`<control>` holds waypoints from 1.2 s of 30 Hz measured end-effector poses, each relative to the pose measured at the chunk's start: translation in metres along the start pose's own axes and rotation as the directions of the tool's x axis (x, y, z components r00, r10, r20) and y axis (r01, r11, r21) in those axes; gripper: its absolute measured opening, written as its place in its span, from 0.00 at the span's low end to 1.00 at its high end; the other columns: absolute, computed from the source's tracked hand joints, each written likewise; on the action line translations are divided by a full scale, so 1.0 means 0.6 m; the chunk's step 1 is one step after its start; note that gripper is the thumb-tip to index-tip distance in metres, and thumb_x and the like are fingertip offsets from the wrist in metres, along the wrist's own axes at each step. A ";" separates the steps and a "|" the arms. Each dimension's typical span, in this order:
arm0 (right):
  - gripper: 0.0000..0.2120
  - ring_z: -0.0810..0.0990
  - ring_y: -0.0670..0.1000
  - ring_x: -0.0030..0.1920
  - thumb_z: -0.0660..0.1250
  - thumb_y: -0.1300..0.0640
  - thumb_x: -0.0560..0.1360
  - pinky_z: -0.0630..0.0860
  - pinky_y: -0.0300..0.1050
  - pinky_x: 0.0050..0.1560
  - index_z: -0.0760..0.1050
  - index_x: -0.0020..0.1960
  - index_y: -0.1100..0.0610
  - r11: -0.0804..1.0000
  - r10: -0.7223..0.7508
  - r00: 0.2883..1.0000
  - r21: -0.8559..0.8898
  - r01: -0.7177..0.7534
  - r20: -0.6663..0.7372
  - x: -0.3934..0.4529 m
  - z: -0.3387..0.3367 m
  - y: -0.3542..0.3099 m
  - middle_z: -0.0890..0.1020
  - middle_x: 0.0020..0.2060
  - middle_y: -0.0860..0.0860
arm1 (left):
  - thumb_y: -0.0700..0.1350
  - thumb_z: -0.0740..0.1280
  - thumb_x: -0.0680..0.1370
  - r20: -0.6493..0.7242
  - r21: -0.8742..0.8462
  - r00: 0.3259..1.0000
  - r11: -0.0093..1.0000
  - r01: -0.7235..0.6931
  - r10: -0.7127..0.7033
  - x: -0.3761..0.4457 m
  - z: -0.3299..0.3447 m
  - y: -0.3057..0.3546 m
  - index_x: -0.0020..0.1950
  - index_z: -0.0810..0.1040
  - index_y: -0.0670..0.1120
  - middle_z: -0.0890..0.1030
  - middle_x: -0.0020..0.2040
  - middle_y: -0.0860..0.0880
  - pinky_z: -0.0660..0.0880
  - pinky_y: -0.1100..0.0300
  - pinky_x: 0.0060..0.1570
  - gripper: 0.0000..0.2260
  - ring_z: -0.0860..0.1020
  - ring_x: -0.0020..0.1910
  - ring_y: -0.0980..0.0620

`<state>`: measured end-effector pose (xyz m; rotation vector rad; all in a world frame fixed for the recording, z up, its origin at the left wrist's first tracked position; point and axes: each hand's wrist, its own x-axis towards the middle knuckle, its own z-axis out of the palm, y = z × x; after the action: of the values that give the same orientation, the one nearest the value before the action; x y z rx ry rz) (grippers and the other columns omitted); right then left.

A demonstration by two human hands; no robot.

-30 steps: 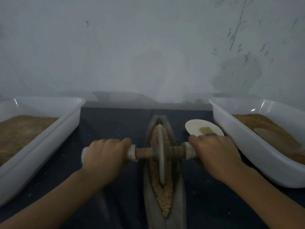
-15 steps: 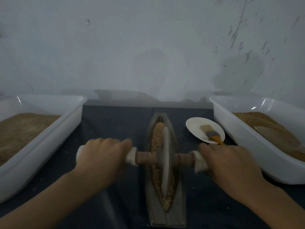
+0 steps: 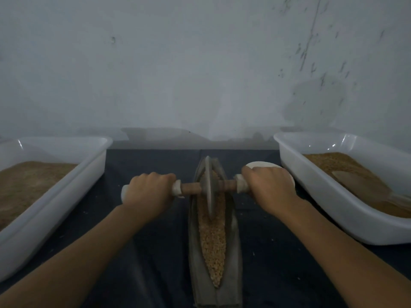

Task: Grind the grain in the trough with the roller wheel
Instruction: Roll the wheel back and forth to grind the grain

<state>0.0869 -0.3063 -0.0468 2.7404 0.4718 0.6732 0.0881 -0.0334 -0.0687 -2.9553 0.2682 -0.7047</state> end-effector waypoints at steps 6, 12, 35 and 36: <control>0.26 0.70 0.47 0.22 0.81 0.56 0.50 0.65 0.42 0.18 0.67 0.37 0.48 0.987 -0.072 0.988 0.132 0.090 -0.136 -0.135 -0.046 -0.009 0.72 0.25 0.46 | 0.54 0.75 0.61 -0.078 0.064 0.969 0.971 -0.228 0.233 -0.111 -0.066 -0.003 0.36 0.65 0.55 0.70 0.27 0.55 0.56 0.62 0.26 0.18 0.72 0.24 0.52; 0.22 0.74 0.49 0.23 0.82 0.55 0.52 0.67 0.41 0.25 0.71 0.38 0.50 0.996 -0.070 0.992 0.055 0.076 -0.104 -0.107 -0.029 -0.010 0.75 0.26 0.48 | 0.54 0.71 0.67 -0.037 0.105 0.988 0.983 -0.148 0.152 -0.092 -0.052 -0.002 0.38 0.65 0.55 0.73 0.31 0.54 0.60 0.60 0.28 0.14 0.75 0.28 0.51; 0.19 0.75 0.51 0.27 0.80 0.52 0.59 0.61 0.42 0.27 0.72 0.40 0.51 0.999 -0.047 0.992 -0.018 0.046 -0.117 -0.063 -0.009 -0.005 0.76 0.29 0.48 | 0.57 0.68 0.71 -0.050 0.062 0.993 0.993 -0.104 0.107 -0.059 -0.020 -0.013 0.38 0.62 0.56 0.71 0.30 0.55 0.61 0.59 0.31 0.15 0.72 0.29 0.52; 0.17 0.76 0.51 0.30 0.77 0.52 0.63 0.65 0.43 0.27 0.71 0.43 0.51 0.999 -0.032 0.994 -0.022 0.030 -0.108 -0.039 0.004 -0.001 0.77 0.31 0.48 | 0.57 0.67 0.72 -0.041 0.042 0.996 0.996 -0.076 0.077 -0.036 -0.012 -0.013 0.38 0.63 0.56 0.74 0.33 0.55 0.62 0.58 0.32 0.13 0.75 0.32 0.50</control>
<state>0.0683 -0.3152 -0.0583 2.6813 0.5272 0.8168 0.0671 -0.0218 -0.0710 -2.8775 0.3640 -0.7555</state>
